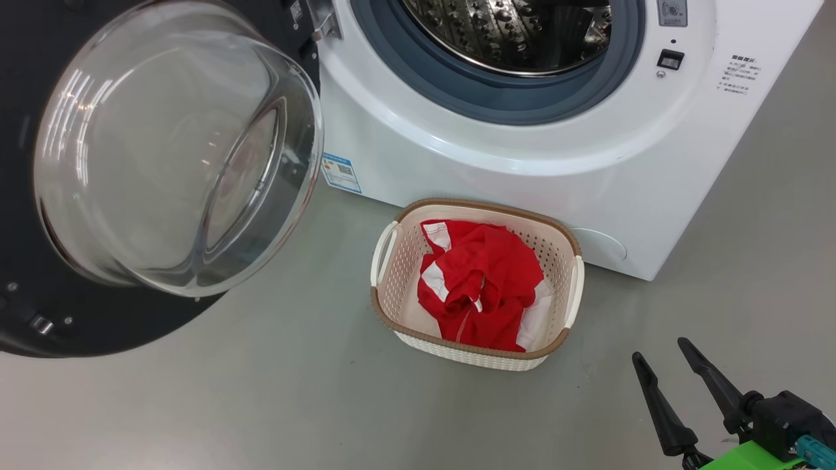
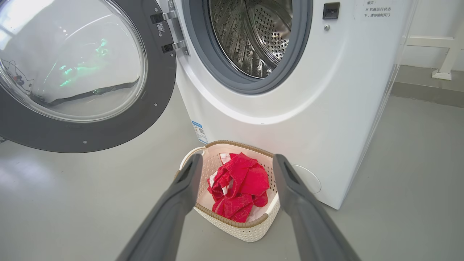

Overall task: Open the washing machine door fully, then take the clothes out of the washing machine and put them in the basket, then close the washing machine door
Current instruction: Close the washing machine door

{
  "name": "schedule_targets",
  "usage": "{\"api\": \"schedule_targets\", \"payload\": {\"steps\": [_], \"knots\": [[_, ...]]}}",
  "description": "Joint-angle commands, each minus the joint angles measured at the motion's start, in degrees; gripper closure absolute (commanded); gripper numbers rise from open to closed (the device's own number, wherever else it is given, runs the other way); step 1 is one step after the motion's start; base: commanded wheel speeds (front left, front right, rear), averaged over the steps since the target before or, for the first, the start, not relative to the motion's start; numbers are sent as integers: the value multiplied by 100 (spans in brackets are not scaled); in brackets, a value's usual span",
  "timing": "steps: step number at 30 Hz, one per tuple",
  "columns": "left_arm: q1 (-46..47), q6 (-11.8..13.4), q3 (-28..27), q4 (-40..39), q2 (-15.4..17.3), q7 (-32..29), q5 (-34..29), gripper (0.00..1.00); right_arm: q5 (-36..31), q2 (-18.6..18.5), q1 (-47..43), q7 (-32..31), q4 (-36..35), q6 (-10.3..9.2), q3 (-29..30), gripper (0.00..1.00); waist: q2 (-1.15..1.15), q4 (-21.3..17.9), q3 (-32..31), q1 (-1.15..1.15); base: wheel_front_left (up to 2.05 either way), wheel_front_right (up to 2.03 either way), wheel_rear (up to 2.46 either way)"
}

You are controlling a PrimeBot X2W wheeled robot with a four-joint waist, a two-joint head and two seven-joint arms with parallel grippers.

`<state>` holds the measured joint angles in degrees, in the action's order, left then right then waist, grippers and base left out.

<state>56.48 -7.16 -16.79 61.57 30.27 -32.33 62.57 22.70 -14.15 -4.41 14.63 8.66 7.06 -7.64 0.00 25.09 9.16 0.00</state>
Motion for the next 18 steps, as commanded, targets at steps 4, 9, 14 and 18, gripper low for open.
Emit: {"api": "schedule_targets", "payload": {"steps": [4, 9, 14, 18], "knots": [[-172, -33, 82, -458, 315, -459, 226, 100, -108, -85, 147, 37, -134, 43, -78, 0, 0, -6, -41, 0, 0, 0, 0], [-412, -33, 257, -1002, 251, -968, 523, 100, -120, -47, 150, 37, -119, 43, -65, 0, 0, -2, -100, 0, 0, 0, 0], [-711, -33, 453, -1585, 257, -1385, 785, 100, -124, -4, 148, 37, -114, 43, -85, 0, 0, -37, -175, 0, 0, 0, 0], [-922, -33, 557, -2036, 263, -1613, 1021, 100, -121, 35, 141, 37, -116, 43, -82, 0, 0, -81, -213, 0, 0, 0, 0]]}}
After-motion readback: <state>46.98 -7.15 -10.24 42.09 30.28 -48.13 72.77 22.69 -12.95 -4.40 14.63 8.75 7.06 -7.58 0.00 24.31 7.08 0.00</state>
